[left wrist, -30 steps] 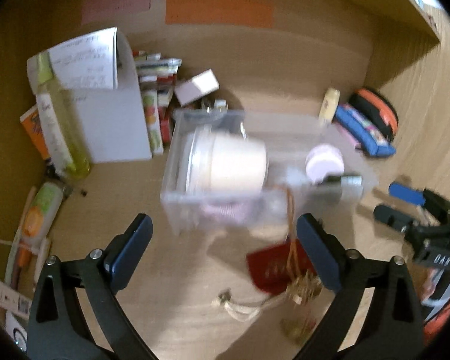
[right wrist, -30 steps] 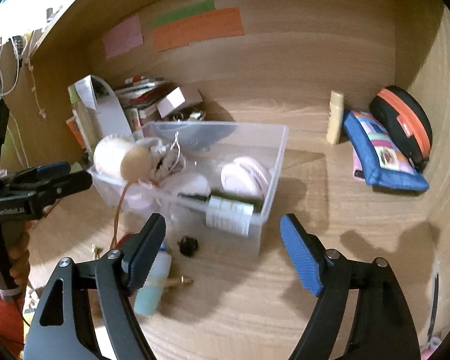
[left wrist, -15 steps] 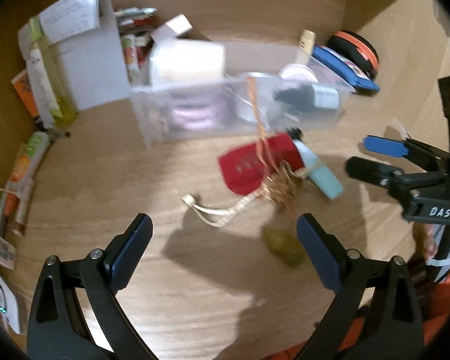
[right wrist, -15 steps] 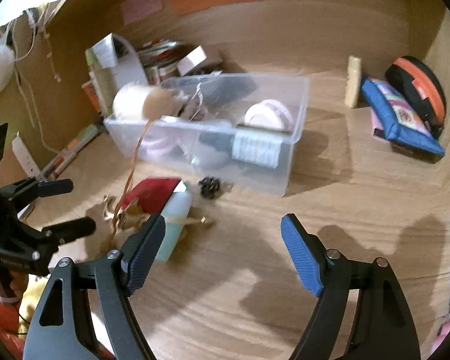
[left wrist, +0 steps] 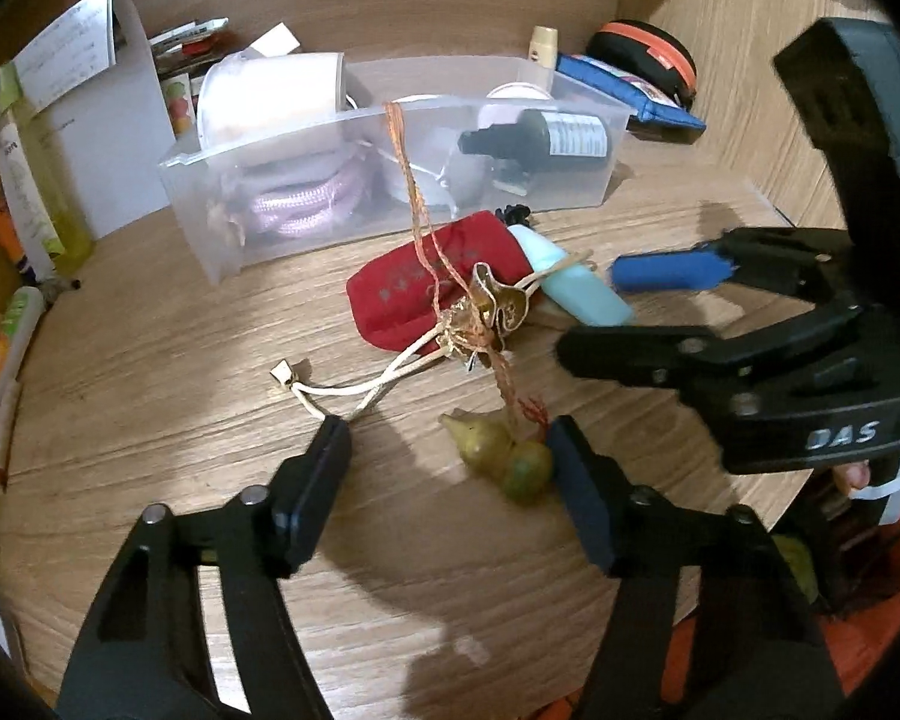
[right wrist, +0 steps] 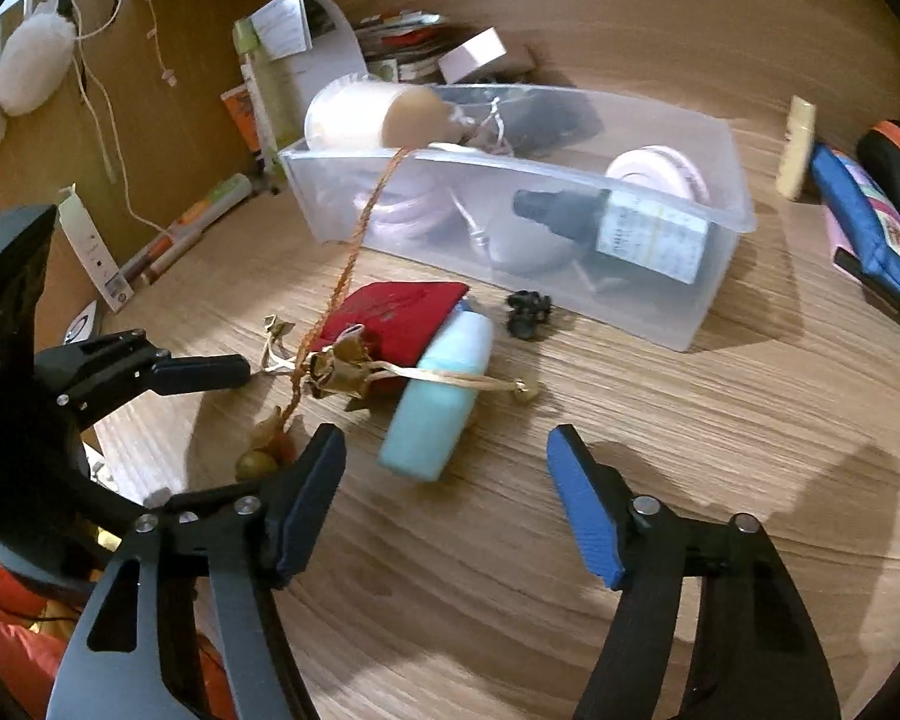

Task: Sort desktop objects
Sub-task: 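Grasp the gourd ornament with the left tool while the right tool grasps the pale blue bottle, then lift the gourd and pale blue bottle and carry them over the clear box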

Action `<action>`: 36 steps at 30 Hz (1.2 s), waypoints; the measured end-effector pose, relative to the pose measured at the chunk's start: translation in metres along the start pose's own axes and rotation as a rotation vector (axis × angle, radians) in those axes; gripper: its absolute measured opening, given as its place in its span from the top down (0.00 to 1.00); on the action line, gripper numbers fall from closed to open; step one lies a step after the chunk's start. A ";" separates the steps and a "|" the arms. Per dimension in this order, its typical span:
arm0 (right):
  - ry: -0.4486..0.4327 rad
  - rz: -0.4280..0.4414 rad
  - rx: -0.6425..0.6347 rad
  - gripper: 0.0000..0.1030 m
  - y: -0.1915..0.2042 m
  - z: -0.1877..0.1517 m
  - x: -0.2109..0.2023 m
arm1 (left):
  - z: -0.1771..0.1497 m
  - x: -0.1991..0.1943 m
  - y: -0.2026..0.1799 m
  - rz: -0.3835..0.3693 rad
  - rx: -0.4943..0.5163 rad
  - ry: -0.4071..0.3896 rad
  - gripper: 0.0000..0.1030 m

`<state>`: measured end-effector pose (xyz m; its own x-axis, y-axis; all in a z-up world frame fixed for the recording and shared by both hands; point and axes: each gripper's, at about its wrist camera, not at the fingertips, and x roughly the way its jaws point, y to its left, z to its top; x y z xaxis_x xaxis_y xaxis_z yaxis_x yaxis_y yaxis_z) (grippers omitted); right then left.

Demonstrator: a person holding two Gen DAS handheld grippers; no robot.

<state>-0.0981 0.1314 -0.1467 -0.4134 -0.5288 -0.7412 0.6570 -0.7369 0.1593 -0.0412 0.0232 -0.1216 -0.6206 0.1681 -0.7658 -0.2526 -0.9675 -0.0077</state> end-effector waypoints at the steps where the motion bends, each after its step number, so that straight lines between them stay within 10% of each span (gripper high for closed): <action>1: 0.007 0.005 -0.003 0.44 0.002 0.001 0.003 | 0.000 -0.001 0.000 0.003 0.001 -0.009 0.46; 4: 0.013 -0.010 -0.015 0.50 0.007 0.005 0.009 | -0.001 -0.003 0.003 0.015 -0.009 -0.024 0.63; 15: -0.001 -0.010 0.000 0.78 0.003 0.007 0.008 | 0.002 -0.019 0.025 0.036 -0.092 -0.092 0.63; 36: -0.133 -0.074 0.079 0.82 -0.036 -0.002 -0.053 | 0.074 -0.073 0.044 -0.016 -0.130 -0.302 0.63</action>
<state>-0.0983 0.1863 -0.1147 -0.5420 -0.5196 -0.6605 0.5725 -0.8037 0.1624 -0.0617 -0.0178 -0.0187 -0.8144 0.2128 -0.5398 -0.1791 -0.9771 -0.1150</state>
